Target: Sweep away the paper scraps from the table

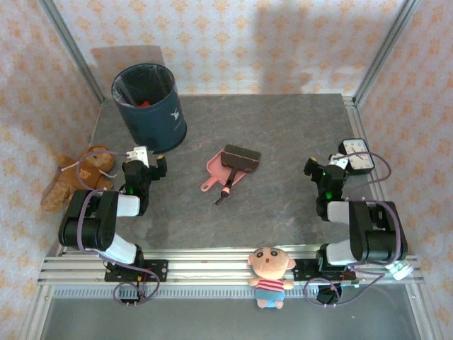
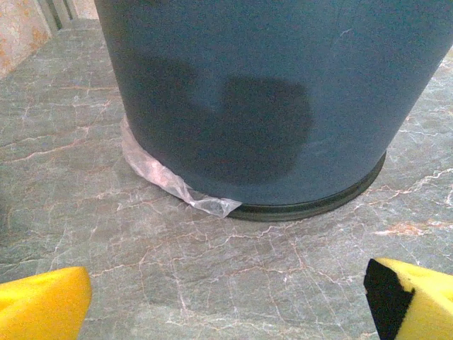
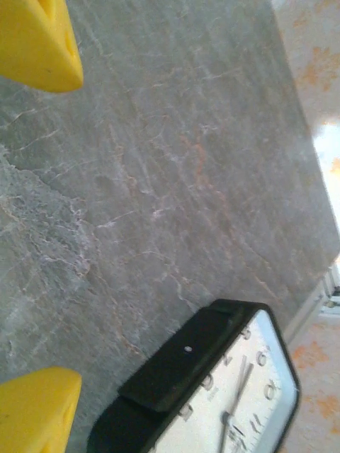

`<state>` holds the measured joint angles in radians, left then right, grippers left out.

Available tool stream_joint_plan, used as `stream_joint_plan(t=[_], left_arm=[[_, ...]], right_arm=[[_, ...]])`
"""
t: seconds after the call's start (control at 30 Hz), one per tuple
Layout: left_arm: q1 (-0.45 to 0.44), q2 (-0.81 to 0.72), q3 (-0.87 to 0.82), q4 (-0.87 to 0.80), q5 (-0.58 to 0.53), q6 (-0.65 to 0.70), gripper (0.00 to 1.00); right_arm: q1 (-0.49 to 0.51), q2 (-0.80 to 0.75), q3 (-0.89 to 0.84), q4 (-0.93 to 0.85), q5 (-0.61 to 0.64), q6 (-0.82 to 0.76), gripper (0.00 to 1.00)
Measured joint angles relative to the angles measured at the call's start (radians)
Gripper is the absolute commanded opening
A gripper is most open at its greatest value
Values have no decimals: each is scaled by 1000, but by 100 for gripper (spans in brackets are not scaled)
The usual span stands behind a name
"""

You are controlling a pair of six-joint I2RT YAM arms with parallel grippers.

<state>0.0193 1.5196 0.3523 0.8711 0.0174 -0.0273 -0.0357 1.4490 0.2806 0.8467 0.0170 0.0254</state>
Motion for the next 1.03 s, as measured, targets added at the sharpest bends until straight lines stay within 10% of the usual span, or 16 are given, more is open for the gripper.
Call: stream_joint_plan(t=[1.03], left_arm=[[-13,0,26,-15,53,29,100]], right_arm=[[31,66,113,-50,-47,-47,99]])
